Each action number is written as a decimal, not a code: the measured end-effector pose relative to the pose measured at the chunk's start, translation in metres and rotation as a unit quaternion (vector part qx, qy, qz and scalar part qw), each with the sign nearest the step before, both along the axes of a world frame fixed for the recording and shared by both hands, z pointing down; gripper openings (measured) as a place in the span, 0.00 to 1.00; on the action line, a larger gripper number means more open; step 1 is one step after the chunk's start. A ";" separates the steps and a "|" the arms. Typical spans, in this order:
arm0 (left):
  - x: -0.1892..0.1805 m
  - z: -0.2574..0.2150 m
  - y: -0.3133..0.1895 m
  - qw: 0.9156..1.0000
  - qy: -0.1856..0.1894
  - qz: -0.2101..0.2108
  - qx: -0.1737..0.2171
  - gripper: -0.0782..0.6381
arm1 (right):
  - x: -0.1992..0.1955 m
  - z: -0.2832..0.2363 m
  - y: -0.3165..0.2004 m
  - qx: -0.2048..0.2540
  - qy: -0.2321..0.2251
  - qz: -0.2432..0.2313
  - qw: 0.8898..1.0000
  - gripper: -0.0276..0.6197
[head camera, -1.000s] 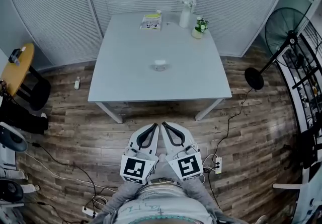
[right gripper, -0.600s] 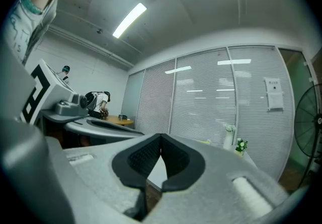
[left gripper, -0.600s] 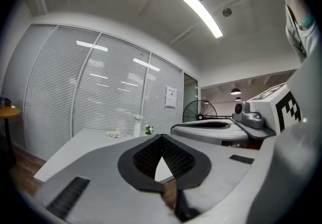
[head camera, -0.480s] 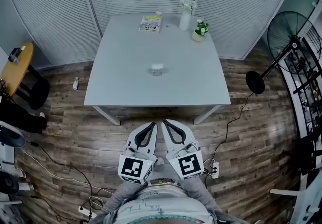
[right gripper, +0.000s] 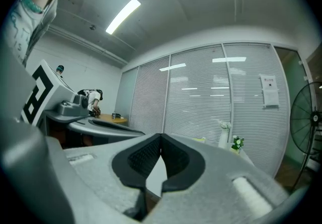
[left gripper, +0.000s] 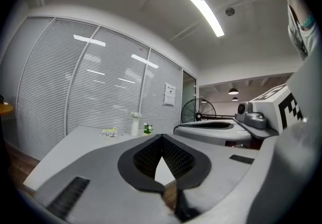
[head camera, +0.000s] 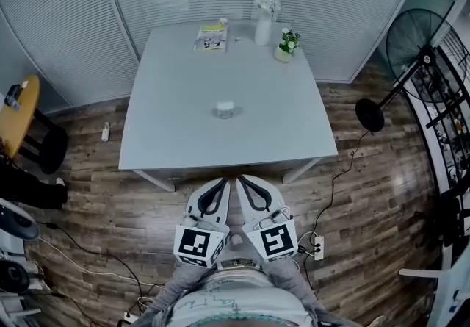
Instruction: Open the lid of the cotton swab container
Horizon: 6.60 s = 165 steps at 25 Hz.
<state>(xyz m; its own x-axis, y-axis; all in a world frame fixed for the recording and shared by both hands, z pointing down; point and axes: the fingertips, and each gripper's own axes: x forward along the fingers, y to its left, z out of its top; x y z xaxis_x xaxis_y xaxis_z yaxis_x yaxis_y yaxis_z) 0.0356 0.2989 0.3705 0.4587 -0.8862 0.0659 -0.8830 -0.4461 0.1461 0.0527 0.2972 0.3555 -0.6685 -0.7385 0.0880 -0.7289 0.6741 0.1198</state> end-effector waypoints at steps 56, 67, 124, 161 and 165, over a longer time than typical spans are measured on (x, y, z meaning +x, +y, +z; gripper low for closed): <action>-0.029 0.008 -0.322 0.998 -0.021 -0.054 -0.012 0.11 | -0.035 0.018 -0.321 -0.005 0.024 -0.092 0.995 0.05; -0.039 0.033 -0.333 0.997 -0.031 -0.065 -0.024 0.10 | -0.021 0.055 -0.344 -0.021 0.044 -0.093 0.994 0.05; -0.099 0.260 -0.373 0.952 -0.162 0.092 -0.241 0.10 | -0.021 0.300 -0.386 -0.252 0.244 -0.093 0.932 0.05; -0.127 0.281 -0.374 0.945 -0.135 0.034 -0.298 0.11 | -0.086 0.348 -0.399 -0.210 0.235 -0.317 0.894 0.46; -0.128 0.282 -0.376 0.944 -0.137 0.036 -0.299 0.11 | -0.086 0.350 -0.400 -0.202 0.239 -0.321 0.894 0.44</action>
